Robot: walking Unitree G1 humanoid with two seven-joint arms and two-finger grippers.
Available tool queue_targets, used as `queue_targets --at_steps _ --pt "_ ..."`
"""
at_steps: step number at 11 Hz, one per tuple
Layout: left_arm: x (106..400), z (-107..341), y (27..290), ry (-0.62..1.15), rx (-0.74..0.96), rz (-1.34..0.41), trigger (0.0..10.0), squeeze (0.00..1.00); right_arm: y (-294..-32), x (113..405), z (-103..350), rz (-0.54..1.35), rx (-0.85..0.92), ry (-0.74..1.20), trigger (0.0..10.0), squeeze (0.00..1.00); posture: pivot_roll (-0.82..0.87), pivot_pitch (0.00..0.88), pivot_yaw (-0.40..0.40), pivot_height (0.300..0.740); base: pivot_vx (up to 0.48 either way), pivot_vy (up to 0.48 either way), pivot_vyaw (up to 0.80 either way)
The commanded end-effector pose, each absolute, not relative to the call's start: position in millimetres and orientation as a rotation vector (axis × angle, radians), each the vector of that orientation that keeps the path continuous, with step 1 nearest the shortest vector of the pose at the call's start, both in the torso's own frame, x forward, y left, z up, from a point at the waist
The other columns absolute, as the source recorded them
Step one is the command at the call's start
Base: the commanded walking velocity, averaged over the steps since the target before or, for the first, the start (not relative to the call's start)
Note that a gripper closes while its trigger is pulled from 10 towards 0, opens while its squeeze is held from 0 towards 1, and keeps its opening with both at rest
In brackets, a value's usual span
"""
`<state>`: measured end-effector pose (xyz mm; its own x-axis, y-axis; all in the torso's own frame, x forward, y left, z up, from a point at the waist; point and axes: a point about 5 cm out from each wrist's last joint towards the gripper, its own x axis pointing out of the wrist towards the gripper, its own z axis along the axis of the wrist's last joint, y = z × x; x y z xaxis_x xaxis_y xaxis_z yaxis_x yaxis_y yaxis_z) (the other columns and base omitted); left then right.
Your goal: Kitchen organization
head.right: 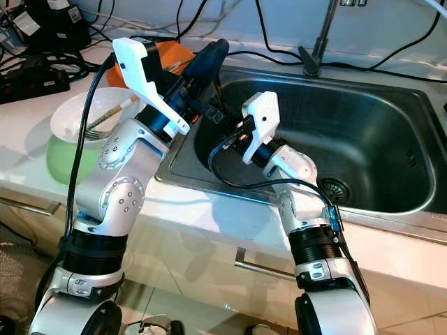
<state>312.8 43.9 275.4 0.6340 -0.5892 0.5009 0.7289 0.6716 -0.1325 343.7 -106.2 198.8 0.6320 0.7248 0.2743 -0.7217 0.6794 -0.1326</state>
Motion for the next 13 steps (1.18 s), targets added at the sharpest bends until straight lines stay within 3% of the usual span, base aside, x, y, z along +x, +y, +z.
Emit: queue_targets --at_steps 1,2,7,9,10,11,13 --pt "310.9 281.7 45.1 -0.476 -0.344 -0.772 10.0 0.0 -113.1 348.0 204.0 0.787 0.01 -0.329 0.0 0.0 0.12 0.036 0.046 0.74 0.0 0.0 0.0" --pt "310.9 281.1 45.1 -0.475 -0.346 -0.776 10.0 1.0 -113.8 348.4 204.2 0.781 0.009 -0.33 0.0 0.0 0.12 0.036 0.046 0.74 0.0 0.0 0.0" --pt "311.7 281.0 46.3 -0.474 -0.353 -0.772 10.0 1.0 -121.4 356.6 203.4 0.707 0.004 -0.311 0.0 0.0 0.12 0.041 0.044 0.74 0.0 0.0 0.0" --pt "312.4 279.6 48.4 -0.473 -0.361 -0.755 10.0 1.0 -137.2 370.2 204.1 0.578 -0.012 -0.276 0.0 0.0 0.12 0.041 0.041 0.74 0.0 0.0 0.0" --pt "314.1 272.6 52.1 -0.455 -0.357 -0.73 10.0 0.0 -157.9 384.3 206.9 0.399 -0.029 -0.233 8.4 0.0 0.12 0.044 0.04 0.74 0.0 0.0 0.0" --pt "314.5 270.5 53.3 -0.448 -0.359 -0.723 10.0 0.0 -165.8 388.4 207.4 0.333 -0.024 -0.214 10.0 0.0 0.13 0.044 0.038 0.74 0.0 0.0 0.0" --pt "320.2 247.5 57.2 -0.341 -0.283 -0.678 10.0 0.0 -191.1 398.6 209.9 0.168 -0.056 -0.159 10.0 0.0 0.13 0.044 0.033 0.74 0.0 0.0 0.0"
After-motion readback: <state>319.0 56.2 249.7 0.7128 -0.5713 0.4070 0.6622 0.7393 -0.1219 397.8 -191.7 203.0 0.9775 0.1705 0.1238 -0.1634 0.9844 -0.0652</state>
